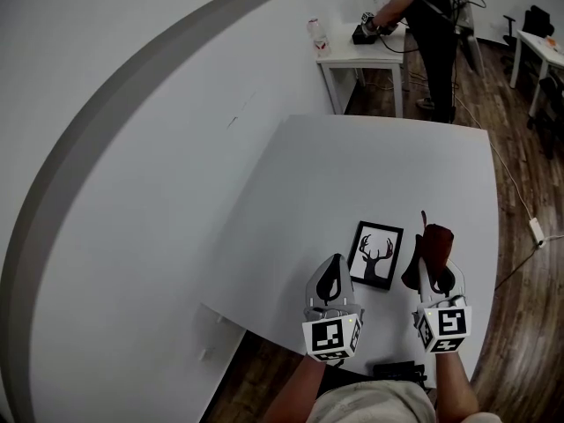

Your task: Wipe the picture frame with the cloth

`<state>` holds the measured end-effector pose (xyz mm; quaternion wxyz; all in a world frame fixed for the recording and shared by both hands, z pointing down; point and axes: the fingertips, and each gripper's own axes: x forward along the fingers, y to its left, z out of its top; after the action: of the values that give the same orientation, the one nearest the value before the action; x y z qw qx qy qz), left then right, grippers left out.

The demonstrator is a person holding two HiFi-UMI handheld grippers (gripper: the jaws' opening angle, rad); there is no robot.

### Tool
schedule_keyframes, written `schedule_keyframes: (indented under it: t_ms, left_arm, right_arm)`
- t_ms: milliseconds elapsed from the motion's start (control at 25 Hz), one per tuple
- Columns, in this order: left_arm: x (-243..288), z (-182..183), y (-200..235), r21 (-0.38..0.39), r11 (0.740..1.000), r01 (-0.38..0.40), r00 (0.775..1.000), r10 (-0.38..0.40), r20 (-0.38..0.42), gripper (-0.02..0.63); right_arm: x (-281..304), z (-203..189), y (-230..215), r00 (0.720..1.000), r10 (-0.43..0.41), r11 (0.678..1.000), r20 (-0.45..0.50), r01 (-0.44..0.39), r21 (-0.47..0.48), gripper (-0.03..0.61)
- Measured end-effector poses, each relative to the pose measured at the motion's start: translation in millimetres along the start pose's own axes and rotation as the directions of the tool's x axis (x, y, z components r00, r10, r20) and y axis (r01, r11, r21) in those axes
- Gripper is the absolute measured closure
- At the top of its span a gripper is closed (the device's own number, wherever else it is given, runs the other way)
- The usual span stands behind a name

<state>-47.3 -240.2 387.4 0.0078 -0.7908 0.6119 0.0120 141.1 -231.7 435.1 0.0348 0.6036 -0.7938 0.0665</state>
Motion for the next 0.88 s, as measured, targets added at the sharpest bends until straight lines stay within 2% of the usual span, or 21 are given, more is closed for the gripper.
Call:
schedule_keyframes:
  t_ms: [240,400,480,600,680,880]
  left_arm:
    - [20,-7,19,-0.005,0.999,0.046,0.999,-0.046,-0.003,0.612]
    - [24,-17,33,-0.030,0.998,0.051,0.998,-0.052,-0.018,0.612]
    - [24,-23,39,-0.039,0.998,0.049,0.998,-0.050,-0.025,0.613]
    - [23,-28,48,-0.046,0.998,0.036,0.999,-0.038,-0.036,0.612]
    - [22,-31,52,-0.053,0.998,0.031,0.999,-0.033,-0.038,0.612]
    - [16,-34,49,-0.054,0.998,0.031,0.998,-0.034,-0.058,0.612]
  right_arm:
    - [42,-17,15,0.996,-0.013,0.999,-0.083,0.011,-0.031,0.471]
    - [81,-54,34,0.970,0.030,0.999,-0.240,-0.034,-0.014,0.471]
    - [104,-80,44,0.934,0.071,0.997,-0.350,-0.061,0.039,0.471]
    - [136,-122,60,0.857,0.129,0.988,-0.499,-0.065,0.143,0.472]
    - [155,-144,69,0.812,0.151,0.981,-0.564,-0.055,0.184,0.472]
    - [186,-173,80,0.749,0.181,0.970,-0.637,-0.029,0.242,0.474]
